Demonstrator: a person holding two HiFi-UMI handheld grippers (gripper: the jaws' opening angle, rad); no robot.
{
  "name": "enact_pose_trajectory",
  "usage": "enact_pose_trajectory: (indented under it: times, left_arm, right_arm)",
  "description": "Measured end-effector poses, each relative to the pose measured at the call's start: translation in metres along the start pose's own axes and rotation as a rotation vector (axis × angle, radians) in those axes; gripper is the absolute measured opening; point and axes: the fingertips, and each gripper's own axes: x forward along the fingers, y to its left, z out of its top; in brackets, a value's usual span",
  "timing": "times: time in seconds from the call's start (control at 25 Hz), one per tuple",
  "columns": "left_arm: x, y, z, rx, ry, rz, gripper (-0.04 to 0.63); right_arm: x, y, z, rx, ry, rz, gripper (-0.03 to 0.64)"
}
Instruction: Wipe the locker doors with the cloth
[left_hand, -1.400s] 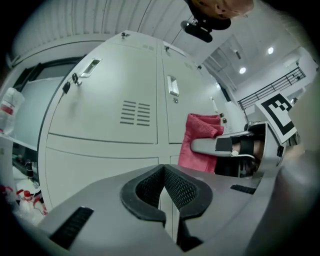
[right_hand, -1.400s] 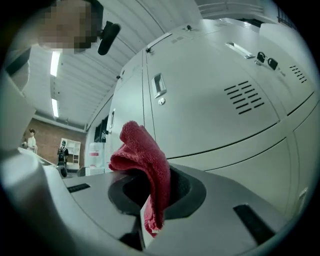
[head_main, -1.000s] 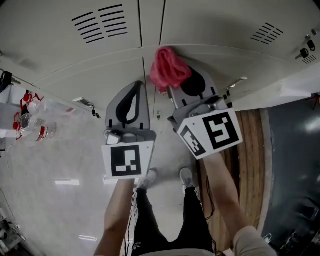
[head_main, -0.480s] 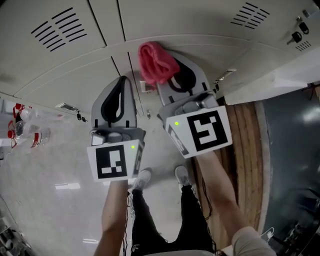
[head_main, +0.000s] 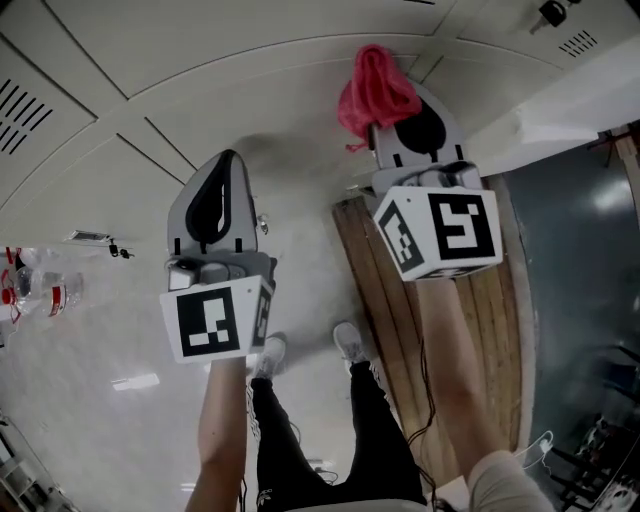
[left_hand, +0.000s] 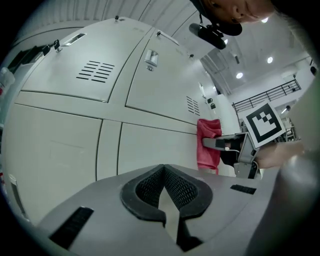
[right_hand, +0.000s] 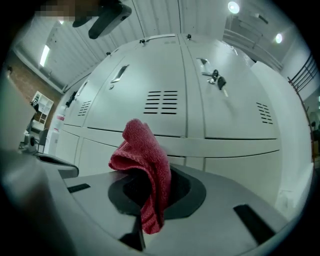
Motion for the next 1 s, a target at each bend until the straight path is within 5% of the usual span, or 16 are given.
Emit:
enact_pose_trajectory:
  times: [0.24,0.64,0.76,1.0]
  left_arm:
    - [0.013,-0.025,-0.011,0.008,0.013,-0.035,0.017]
    - [0.009,-0.020,-0.017,0.033,0.029,0.001,0.017]
    - [-0.006,-0.005,-0.015,0.039,0.018,0.040,0.017]
    - [-0.042,0.032,-0.011,0.043,0.003,0.127,0.017]
  right_arm:
    - [-0.010,-0.065,-0.010,-0.003,0.021,-0.117,0.039]
    - [-0.014,-0.074,-0.010,-0.013,0.016,-0.114,0.038]
    - [-0.019,-0.051,0.004,-0.020,-0.007,-0.059,0.039]
    - [-0.023,0.070,0.012,0.020,-0.035,0.176,0.038]
